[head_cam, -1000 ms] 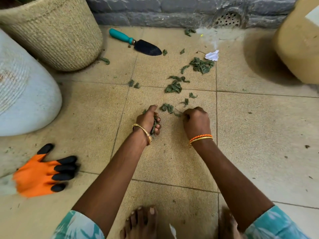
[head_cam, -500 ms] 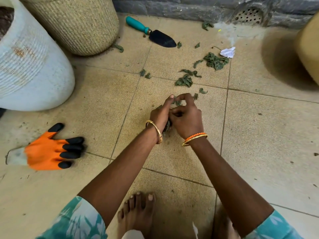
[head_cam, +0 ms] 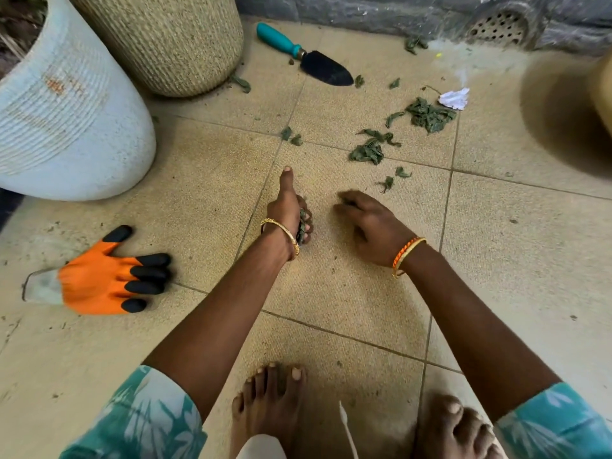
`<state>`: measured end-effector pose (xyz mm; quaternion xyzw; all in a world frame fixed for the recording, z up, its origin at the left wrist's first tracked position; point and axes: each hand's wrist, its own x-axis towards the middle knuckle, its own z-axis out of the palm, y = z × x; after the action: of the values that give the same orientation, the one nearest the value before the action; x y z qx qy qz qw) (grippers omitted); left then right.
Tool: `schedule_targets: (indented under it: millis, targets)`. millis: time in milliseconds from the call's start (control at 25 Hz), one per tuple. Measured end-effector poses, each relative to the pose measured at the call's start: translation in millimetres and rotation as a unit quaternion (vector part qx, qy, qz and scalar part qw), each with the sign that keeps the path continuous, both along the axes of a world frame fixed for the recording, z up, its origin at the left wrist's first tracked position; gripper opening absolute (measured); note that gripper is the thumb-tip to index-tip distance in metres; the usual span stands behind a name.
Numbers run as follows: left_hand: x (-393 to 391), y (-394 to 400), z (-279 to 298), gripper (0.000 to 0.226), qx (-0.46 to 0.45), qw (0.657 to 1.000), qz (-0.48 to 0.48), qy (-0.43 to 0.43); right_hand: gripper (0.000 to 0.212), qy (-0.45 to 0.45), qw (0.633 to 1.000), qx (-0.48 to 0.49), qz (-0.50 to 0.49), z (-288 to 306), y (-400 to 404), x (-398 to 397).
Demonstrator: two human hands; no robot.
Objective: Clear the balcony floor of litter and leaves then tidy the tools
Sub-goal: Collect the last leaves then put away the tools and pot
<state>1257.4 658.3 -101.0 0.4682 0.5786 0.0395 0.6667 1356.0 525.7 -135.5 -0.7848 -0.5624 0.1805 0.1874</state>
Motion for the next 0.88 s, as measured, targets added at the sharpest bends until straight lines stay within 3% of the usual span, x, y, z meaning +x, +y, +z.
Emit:
schedule_targets:
  millis: [240, 400, 600, 680, 760, 880]
  targets:
    - [8, -11, -4, 0.038, -0.033, 0.999, -0.018, -0.021, 0.052, -0.007, 0.993, 0.059, -0.104, -10, -59, -22]
    - [14, -13, -5, 0.037, -0.037, 0.998, -0.050, -0.014, 0.030, -0.062, 0.966, 0.156, -0.198, -15, -66, -28]
    - [10, -15, 0, 0.028, -0.048, 0.994, -0.094, -0.041, 0.016, -0.013, 0.961, 0.074, -0.268, 1, -43, -16]
    - [10, -15, 3, 0.028, -0.058, 0.991, -0.110, -0.054, 0.027, 0.000, 0.953, 0.043, -0.301, 8, -36, -11]
    - [10, -17, 4, 0.028, -0.074, 0.987, -0.125, -0.062, 0.036, 0.070, 0.934, 0.058, -0.344, 18, -33, -7]
    - [14, -25, 8, 0.038, -0.069, 0.983, -0.160, -0.056, 0.039, 0.249, 0.878, 0.125, -0.389, 32, -31, -6]
